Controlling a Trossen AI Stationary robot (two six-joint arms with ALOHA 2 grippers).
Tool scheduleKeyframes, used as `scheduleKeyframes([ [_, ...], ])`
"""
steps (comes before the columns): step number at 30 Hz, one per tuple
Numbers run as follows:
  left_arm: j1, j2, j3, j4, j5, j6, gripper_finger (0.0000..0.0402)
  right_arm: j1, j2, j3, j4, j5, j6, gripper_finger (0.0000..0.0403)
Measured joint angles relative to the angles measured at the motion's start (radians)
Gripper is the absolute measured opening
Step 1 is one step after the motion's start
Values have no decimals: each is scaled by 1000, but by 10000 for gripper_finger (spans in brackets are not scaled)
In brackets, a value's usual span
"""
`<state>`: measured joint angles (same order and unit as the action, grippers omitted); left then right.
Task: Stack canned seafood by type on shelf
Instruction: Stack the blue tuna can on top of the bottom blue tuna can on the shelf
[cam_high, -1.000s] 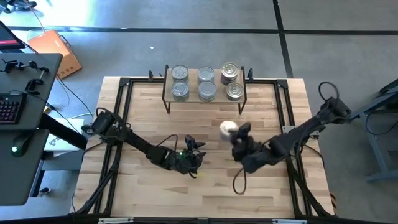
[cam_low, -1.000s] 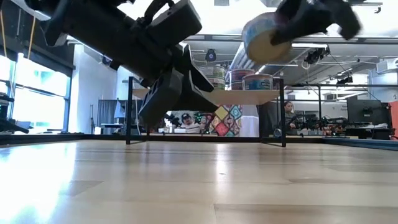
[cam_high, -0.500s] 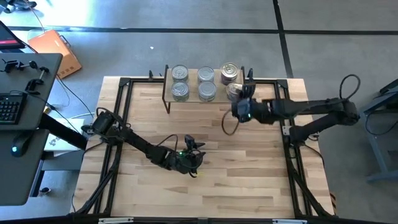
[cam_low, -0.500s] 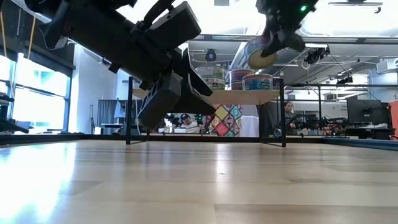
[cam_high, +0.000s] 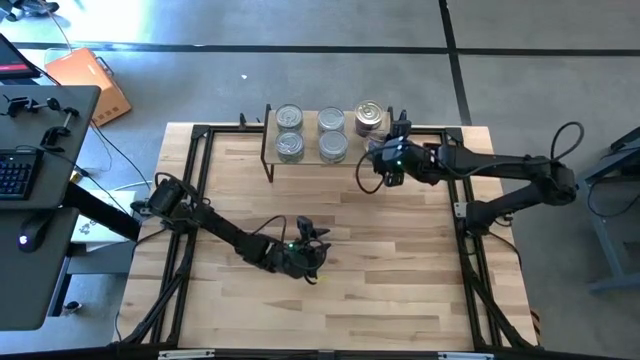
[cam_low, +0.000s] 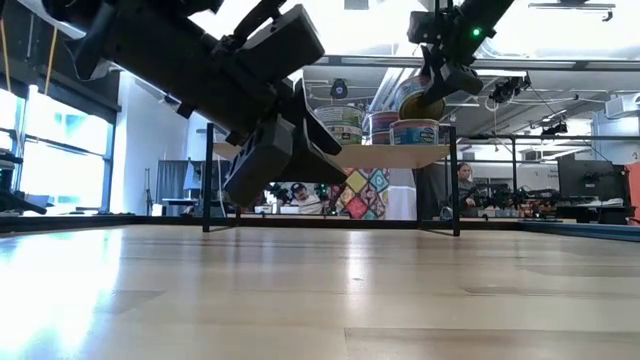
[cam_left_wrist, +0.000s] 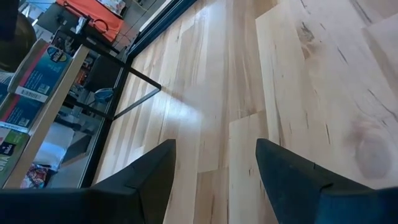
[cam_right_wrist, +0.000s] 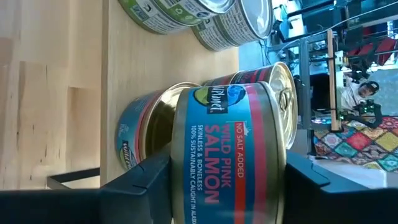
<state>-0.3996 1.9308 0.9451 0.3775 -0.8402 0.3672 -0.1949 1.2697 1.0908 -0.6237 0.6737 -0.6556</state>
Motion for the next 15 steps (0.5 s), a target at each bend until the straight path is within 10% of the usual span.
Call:
scheduleKeyframes([
  [15, 0, 0, 0, 0, 0, -1, 213, -2, 0, 2, -5, -35, -27, 324],
])
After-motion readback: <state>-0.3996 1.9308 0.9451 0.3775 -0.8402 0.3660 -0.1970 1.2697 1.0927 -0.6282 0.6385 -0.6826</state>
